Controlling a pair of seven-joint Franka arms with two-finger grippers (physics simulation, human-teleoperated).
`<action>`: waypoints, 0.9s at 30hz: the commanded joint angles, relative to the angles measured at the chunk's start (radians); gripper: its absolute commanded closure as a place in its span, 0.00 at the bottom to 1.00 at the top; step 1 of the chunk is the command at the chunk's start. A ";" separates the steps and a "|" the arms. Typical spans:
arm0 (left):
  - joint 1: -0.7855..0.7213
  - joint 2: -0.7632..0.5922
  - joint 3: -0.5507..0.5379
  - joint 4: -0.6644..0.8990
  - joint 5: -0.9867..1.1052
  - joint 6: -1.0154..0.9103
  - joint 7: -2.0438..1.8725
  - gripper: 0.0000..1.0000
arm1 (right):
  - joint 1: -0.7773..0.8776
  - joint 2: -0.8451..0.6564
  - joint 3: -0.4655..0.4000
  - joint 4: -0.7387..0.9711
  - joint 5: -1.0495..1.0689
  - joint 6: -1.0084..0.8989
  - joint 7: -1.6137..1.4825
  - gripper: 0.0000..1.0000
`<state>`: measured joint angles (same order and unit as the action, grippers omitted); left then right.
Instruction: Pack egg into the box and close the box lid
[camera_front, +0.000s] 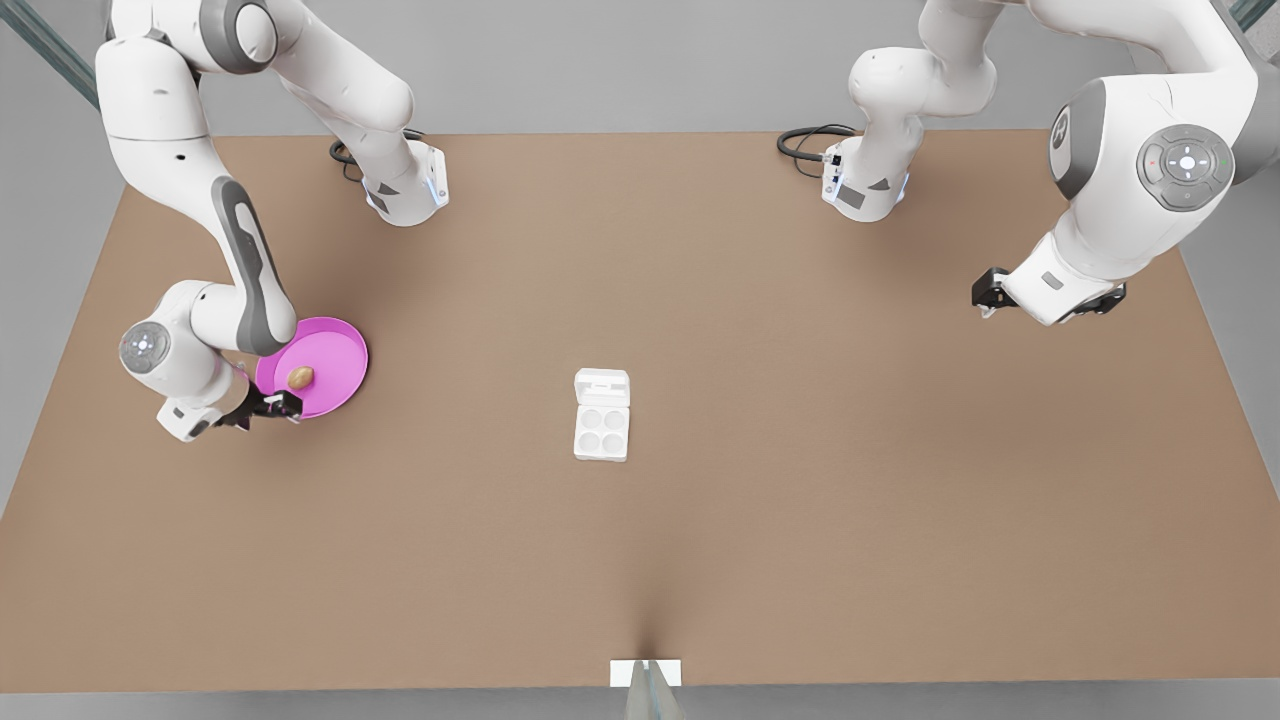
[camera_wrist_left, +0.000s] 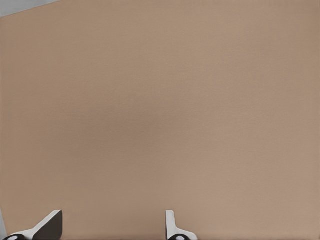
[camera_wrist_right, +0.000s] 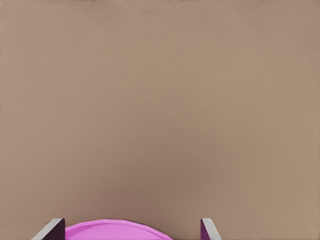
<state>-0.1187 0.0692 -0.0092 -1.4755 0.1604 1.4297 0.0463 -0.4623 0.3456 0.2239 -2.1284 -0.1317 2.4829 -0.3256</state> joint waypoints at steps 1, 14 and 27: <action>0.001 -0.002 0.000 0.000 0.001 -0.002 -0.011 0.00 | -0.006 0.000 0.000 -0.022 0.003 0.083 -0.365 0.00; -0.002 0.004 0.000 0.000 0.001 -0.008 -0.011 0.00 | -0.029 -0.080 0.006 -0.265 0.003 0.125 -0.029 0.00; -0.002 0.006 0.002 0.000 0.001 -0.009 -0.011 0.00 | -0.073 -0.033 0.005 -0.268 0.003 0.169 0.016 0.00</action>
<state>-0.1208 0.0763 -0.0087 -1.4761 0.1605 1.4213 0.0377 -0.5317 0.3139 0.2282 -2.3939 -0.1294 2.6423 -0.3653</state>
